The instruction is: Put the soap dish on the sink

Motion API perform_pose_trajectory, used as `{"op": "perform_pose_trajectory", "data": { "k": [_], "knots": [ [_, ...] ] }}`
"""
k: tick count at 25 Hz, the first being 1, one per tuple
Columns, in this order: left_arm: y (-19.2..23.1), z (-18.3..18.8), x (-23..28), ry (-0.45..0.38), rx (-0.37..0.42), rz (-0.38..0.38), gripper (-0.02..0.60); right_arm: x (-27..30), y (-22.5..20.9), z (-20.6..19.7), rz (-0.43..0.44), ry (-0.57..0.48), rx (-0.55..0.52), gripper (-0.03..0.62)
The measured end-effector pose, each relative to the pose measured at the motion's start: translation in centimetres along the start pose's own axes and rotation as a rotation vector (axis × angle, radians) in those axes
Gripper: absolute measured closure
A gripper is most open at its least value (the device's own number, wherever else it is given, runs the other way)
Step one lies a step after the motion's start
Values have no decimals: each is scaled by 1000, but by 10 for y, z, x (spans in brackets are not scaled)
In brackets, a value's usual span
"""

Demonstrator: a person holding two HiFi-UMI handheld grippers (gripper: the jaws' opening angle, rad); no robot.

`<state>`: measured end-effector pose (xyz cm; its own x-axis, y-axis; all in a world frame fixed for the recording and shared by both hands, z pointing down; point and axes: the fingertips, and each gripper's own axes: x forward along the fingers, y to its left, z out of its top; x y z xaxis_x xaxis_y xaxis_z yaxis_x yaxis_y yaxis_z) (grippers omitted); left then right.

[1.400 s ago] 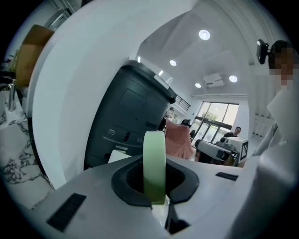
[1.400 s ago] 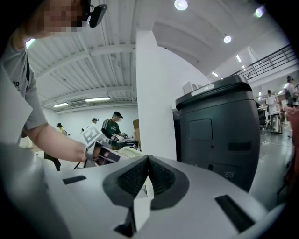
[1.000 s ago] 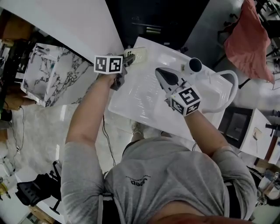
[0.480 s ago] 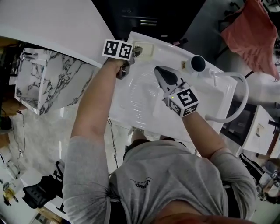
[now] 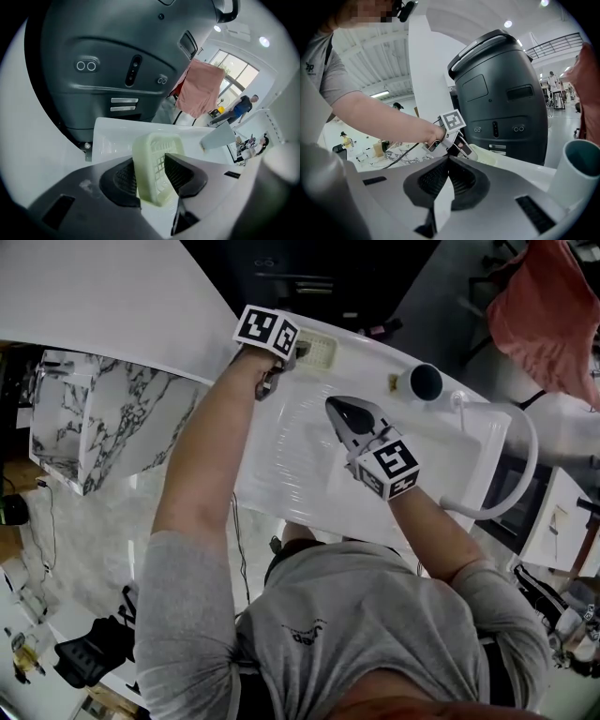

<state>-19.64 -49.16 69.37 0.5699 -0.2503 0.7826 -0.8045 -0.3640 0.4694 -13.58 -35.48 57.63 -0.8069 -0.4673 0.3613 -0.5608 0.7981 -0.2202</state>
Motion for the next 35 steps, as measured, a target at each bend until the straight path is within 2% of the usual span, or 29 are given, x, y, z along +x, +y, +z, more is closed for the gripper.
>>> {"op": "perform_pose_trajectory", "data": {
  "k": [7, 15, 18, 20, 23, 24, 25, 30, 35],
  "knots": [
    [1, 1, 10, 43, 31, 48, 391, 0, -5, -1, 10, 7, 9, 540],
    [0, 1, 11, 43, 59, 77, 377, 1, 0, -4, 21, 12, 11, 540],
    [1, 3, 12, 37, 92, 135, 360, 1, 0, -5, 24, 11, 14, 540],
    [4, 4, 13, 41, 177, 244, 332, 2, 1, -5, 26, 11, 17, 540],
    [-1, 5, 22, 17, 410, 423, 297, 1, 3, -5, 29, 11, 23, 540],
    [-3, 6, 23, 1, 458, 458, 298, 1, 4, -5, 30, 10, 24, 540],
    [-4, 6, 23, -13, 474, 473, 301, 0, 4, -5, 31, 10, 24, 540],
    [1, 5, 20, -34, 399, 425, 299, 0, 10, -4, 41, 21, 27, 540],
    [3, 9, 14, -68, 413, 469, 300, -2, 13, 1, 41, 3, 13, 540]
  ]
}}
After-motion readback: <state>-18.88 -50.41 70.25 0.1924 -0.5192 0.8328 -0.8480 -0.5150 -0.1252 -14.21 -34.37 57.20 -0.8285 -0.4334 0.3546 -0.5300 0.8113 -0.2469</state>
